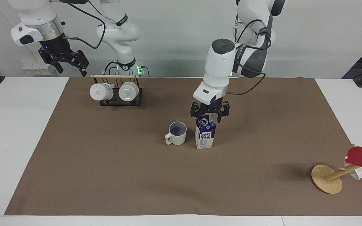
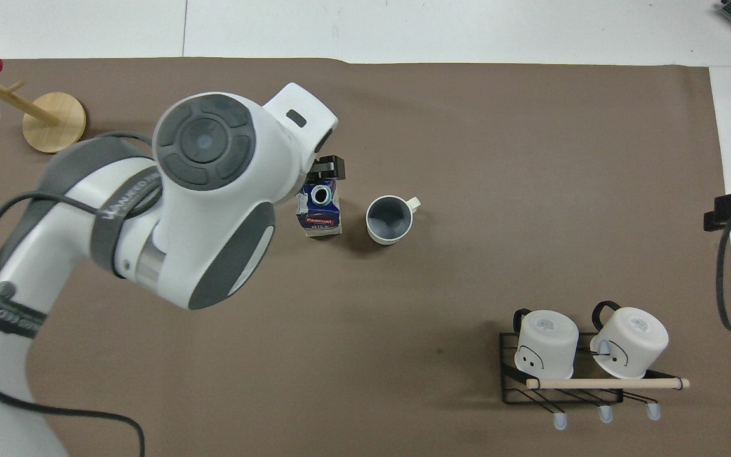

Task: Place cup and milk on table

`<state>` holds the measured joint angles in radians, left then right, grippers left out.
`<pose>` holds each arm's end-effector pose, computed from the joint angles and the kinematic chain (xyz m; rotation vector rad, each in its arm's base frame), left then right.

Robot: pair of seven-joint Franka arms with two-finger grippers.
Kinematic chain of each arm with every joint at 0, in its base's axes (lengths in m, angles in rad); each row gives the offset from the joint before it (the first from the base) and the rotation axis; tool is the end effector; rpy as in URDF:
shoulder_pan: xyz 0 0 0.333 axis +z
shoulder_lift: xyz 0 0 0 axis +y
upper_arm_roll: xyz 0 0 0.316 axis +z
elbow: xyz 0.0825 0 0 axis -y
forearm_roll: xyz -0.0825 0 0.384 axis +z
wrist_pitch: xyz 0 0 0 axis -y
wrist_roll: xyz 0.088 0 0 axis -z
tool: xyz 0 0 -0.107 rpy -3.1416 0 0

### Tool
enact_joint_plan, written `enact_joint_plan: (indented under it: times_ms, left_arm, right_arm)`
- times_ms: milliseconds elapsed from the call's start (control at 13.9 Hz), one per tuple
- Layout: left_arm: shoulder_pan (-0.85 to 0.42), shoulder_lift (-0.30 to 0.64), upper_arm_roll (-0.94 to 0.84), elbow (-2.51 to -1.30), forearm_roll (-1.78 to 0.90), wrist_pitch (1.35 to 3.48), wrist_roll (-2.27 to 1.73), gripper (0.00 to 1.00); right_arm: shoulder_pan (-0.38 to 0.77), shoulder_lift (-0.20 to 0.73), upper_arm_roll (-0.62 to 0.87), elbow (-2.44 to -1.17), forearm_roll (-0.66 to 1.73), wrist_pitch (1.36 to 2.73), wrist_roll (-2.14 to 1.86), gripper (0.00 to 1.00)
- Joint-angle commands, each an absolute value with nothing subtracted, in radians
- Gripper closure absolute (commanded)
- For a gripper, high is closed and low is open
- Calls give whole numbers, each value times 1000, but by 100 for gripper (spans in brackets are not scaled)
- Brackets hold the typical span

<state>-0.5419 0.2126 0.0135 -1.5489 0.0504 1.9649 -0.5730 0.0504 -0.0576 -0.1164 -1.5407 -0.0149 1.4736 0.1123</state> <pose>0.5607 -0.3245 0.5458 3.0631 0.0450 0.3076 0.5252 -0.0385 0.6610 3.1206 -0.2807 -0.0152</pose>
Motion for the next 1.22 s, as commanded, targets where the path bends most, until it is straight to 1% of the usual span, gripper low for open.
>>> enact_joint_plan:
  times_ms: [0,216,432,576,792,1152]
  left_arm:
    - [-479,114,9,-1582,60,1864,-478,0]
    - [-394,55,11,-1598,55,1815,-353,0]
    - [-280,11,12,-1598,52,1761,-188,0]
    - [-189,-6,14,-1583,-9,1735,-94,0]
    - [-82,-9,17,-1533,-52,1654,64,0]
    - [-19,17,18,-1456,-43,1606,166,0]
  right_arm:
    - [51,-66,-120,-1542,-2,1474,97,0]
    - [51,-66,-121,-1542,-2,1474,97,0]
    - [51,-66,-120,-1542,-2,1474,97,0]
    - [51,-67,-120,-1542,-2,1474,97,0]
    - [51,-66,-120,-1542,-2,1474,97,0]
    - [51,-67,-120,-1542,-2,1474,97,0]
